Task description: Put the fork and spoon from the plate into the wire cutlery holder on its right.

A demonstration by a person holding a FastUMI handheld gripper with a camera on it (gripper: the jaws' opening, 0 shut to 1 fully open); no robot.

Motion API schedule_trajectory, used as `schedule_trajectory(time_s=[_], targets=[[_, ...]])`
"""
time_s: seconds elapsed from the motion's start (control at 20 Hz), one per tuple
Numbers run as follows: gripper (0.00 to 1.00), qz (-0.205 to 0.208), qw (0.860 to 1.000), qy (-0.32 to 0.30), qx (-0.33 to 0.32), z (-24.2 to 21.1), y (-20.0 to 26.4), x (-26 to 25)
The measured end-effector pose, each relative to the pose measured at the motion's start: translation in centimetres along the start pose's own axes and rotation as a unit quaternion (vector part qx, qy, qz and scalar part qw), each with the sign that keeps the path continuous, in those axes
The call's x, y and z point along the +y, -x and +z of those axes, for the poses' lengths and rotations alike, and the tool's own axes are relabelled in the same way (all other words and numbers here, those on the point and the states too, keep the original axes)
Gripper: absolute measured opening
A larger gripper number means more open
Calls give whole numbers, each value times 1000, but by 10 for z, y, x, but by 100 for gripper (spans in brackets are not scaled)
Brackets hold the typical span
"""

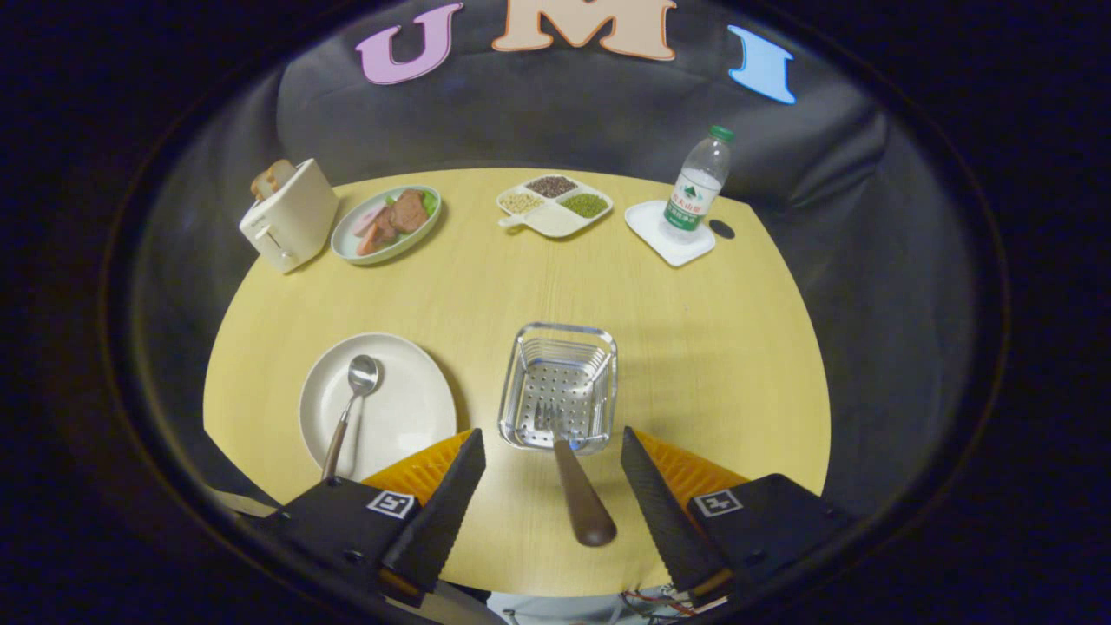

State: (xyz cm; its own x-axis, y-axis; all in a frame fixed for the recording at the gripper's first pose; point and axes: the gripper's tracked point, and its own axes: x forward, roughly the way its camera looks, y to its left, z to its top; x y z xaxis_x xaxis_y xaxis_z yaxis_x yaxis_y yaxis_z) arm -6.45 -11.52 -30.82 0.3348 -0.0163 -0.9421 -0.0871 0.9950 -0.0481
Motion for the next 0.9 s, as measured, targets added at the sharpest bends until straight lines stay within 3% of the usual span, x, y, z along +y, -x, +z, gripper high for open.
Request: schedule_trajectory(time_s=[0.1, 0.4, 0.9], targets=[[99, -3, 1000, 2, -26, 9, 3, 4], [100, 4, 993, -2, -118, 40, 20, 25], [99, 53, 967, -8, -248, 76, 44, 94]])
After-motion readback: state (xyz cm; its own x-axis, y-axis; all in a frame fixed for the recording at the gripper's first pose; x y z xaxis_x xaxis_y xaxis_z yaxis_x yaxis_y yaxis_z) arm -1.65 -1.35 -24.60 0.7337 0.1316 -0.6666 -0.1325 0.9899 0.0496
